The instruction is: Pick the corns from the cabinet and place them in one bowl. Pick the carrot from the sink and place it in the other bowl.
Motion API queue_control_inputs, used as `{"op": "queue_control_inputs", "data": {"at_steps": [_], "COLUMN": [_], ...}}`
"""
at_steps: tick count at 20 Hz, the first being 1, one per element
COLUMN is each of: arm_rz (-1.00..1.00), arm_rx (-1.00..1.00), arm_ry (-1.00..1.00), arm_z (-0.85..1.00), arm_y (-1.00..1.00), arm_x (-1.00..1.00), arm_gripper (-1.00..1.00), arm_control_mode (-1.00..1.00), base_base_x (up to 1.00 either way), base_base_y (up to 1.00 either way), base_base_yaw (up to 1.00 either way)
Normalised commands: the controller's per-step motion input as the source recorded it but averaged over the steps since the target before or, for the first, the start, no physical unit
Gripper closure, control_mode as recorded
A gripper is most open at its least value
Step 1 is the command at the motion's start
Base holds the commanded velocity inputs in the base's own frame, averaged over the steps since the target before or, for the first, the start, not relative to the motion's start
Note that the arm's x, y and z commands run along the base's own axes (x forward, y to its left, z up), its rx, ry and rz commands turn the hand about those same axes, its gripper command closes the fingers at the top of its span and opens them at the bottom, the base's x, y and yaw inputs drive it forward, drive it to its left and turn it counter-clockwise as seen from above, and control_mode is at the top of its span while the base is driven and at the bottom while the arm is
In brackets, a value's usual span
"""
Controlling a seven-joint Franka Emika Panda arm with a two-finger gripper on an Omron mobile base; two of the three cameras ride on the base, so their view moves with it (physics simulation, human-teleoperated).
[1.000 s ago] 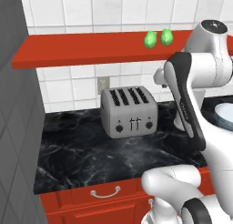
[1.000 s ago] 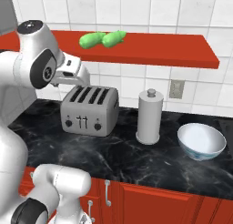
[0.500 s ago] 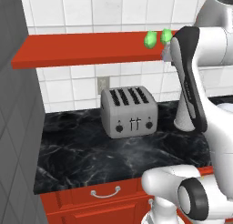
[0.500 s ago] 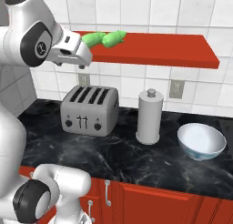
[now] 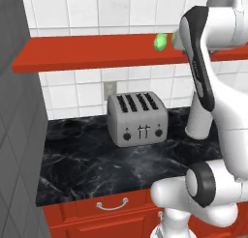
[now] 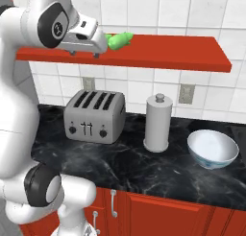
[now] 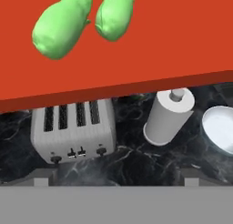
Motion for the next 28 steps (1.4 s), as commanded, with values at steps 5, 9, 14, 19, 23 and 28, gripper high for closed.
{"op": "queue_control_inputs", "data": {"at_steps": [5, 9, 14, 19, 23, 28], "arm_rz": [-0.02, -0.06, -0.03, 0.0, 0.0, 0.0], "arm_rx": [0.0, 0.0, 0.0, 0.0, 0.0, 0.0], "arm_ry": [-0.01, 0.0, 0.0, 0.0, 0.0, 0.0], "arm_z": [0.0, 0.0, 0.01, 0.01, 0.02, 0.05], "arm_y": [0.0, 0.0, -0.08, -0.2, -0.14, -0.03], "arm_x": [0.7, 0.82, 0.64, 0.52, 0.44, 0.45], "arm_gripper": [-1.0, -1.0, -1.0, -1.0, -1.0, -1.0], "arm_control_mode": [-1.0, -1.0, -1.0, -1.0, -1.0, -1.0], "base_base_x": [0.0, 0.0, 0.0, 0.0, 0.0, 0.0], "base_base_y": [0.0, 0.0, 0.0, 0.0, 0.0, 0.0], "base_base_yaw": [0.0, 0.0, 0.0, 0.0, 0.0, 0.0]}}
